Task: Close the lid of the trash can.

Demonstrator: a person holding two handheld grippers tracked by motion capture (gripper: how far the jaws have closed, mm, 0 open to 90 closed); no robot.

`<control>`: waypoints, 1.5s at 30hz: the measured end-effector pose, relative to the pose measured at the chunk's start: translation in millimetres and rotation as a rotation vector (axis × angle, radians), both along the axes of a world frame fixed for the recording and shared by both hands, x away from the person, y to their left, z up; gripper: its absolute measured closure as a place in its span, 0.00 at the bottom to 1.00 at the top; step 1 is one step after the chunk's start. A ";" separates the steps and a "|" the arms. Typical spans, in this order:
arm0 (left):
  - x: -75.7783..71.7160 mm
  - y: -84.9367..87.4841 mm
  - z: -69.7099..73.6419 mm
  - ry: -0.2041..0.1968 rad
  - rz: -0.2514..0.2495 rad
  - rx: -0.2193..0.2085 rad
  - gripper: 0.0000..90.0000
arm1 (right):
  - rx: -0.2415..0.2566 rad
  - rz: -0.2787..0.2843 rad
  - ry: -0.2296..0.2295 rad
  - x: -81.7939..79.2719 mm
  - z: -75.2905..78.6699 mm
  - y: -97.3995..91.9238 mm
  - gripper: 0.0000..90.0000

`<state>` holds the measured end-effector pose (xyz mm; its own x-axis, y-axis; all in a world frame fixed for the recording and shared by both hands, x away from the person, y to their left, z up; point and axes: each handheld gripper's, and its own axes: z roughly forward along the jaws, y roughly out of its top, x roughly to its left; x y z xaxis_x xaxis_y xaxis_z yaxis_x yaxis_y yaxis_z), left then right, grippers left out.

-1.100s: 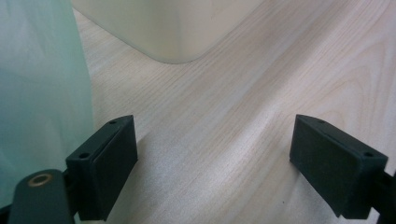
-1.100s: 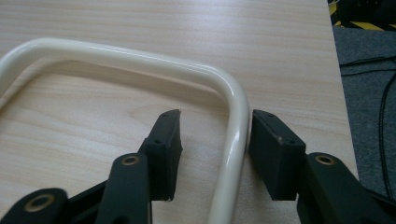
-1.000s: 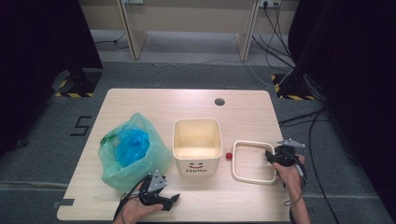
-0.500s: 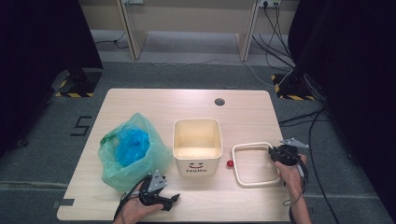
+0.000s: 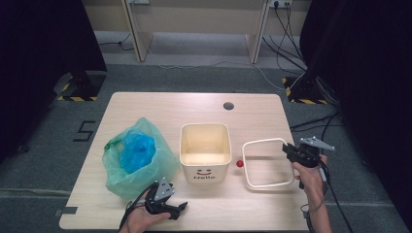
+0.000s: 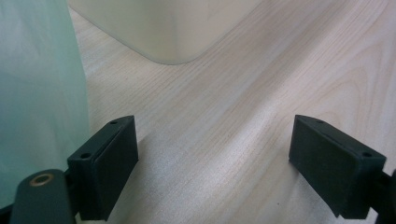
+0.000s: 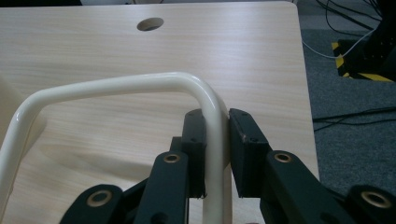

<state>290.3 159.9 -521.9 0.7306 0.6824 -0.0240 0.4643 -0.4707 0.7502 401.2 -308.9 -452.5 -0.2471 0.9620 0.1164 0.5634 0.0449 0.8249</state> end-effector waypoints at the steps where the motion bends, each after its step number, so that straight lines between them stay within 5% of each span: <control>1: -0.2 0.4 0.1 0.000 0.000 -0.001 0.17 | 0.003 0.008 -0.004 0.2 1.5 0.7 0.86; 13: -2.6 -0.1 4.5 -0.044 0.019 -0.033 0.18 | 0.140 0.022 -0.071 0.8 34.2 -7.1 0.86; 26: -6.8 -3.5 10.7 -0.095 0.021 -0.052 0.18 | 0.173 0.070 -0.159 11.3 81.2 4.0 0.86; 33: -12.2 -7.8 22.9 -0.178 0.018 -0.078 0.19 | 0.193 0.154 -0.169 18.5 100.9 35.1 0.86; 45: -12.4 -8.5 54.1 -0.326 0.049 -0.138 0.19 | 0.209 0.299 -0.132 36.1 110.9 106.0 0.86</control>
<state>277.9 151.4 -467.8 0.6819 0.7231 0.1102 0.2098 -0.3377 0.9176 437.3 -203.0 -341.6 -0.5387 0.8043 0.2507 0.4393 0.0142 0.8982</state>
